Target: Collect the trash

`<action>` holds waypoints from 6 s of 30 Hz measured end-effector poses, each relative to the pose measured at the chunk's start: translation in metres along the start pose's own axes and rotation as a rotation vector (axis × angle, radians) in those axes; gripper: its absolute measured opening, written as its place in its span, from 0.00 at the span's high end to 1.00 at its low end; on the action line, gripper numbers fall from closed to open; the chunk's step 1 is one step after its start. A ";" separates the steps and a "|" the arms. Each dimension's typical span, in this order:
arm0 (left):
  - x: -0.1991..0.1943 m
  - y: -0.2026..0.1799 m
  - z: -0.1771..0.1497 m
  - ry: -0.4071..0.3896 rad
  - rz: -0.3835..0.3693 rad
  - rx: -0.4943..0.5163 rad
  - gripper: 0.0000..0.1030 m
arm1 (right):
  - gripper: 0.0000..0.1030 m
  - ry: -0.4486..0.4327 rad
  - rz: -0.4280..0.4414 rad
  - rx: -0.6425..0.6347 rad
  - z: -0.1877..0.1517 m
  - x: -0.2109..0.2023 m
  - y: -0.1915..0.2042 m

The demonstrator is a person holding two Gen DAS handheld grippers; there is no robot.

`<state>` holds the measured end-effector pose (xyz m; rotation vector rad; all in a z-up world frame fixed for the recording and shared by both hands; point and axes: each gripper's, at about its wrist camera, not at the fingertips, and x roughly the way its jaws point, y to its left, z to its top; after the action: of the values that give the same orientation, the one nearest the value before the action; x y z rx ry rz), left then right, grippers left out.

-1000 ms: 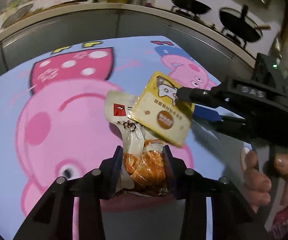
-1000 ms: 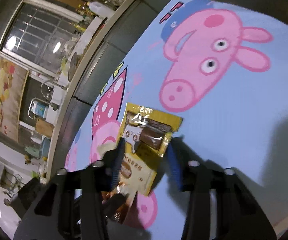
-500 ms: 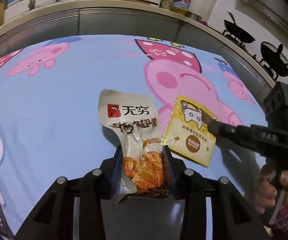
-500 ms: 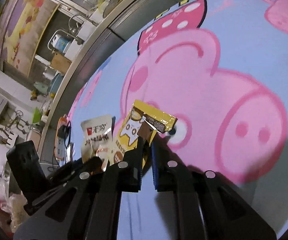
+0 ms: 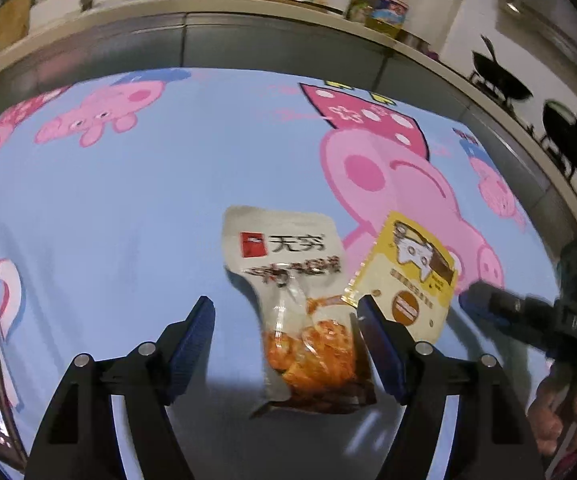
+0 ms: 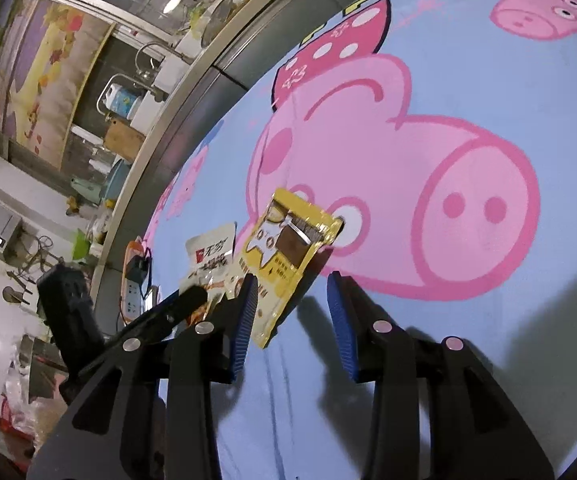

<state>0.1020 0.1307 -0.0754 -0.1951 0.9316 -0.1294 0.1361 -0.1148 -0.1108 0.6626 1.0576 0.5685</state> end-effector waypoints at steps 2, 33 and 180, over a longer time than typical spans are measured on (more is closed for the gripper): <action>0.000 0.005 0.000 -0.001 -0.002 -0.012 0.26 | 0.64 0.000 -0.005 -0.015 -0.002 0.003 0.004; 0.015 0.008 0.002 0.047 -0.314 -0.233 0.89 | 0.99 -0.123 -0.108 -0.179 0.003 0.015 0.030; -0.091 -0.346 0.014 -0.391 -0.123 0.576 0.04 | 0.33 -0.811 -0.468 0.113 -0.078 -0.355 -0.047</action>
<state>0.0508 -0.1878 0.0806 0.2519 0.4645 -0.4494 -0.0668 -0.3796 0.0401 0.6302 0.4437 -0.1780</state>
